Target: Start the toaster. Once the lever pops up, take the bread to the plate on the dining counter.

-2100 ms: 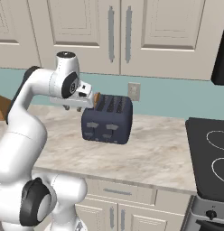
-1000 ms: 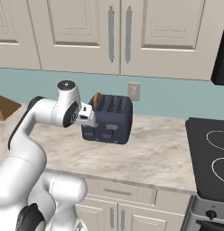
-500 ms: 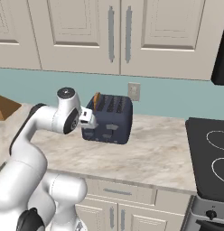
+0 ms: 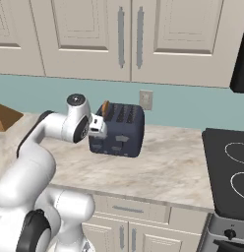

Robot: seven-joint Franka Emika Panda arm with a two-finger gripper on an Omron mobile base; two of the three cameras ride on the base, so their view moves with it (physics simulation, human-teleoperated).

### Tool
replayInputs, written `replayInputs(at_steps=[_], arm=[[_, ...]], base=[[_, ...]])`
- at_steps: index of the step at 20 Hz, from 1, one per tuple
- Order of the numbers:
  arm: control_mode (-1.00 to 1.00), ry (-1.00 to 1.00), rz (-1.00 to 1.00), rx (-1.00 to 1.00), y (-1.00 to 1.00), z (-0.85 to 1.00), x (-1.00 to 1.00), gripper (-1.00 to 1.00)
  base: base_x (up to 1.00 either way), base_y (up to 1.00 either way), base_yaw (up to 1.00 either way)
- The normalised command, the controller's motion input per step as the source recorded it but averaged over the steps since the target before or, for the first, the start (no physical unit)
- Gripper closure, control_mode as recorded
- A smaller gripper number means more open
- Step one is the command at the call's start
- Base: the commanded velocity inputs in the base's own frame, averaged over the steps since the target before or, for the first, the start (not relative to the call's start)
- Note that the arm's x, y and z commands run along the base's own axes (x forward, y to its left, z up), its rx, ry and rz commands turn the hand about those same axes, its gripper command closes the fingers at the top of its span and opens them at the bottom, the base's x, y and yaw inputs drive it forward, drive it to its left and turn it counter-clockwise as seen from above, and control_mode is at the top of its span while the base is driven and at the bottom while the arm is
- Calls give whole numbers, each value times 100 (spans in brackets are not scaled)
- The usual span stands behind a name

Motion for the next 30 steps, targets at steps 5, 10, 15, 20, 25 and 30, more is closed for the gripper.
replayInputs(at_steps=[5,10,15,20,25,30], arm=[[-100,0,0,0,-1,0,30,-100],[-100,0,0,0,0,0,25,-100],[-100,0,0,0,0,0,21,-100],[-100,0,-1,0,0,-6,15,-100],[-100,0,-1,0,0,-11,9,-100],[-100,0,-1,0,0,-10,12,-100]], base=[[0,0,0],[0,0,0],[0,0,0],[0,0,0],[0,0,0],[0,0,0]])
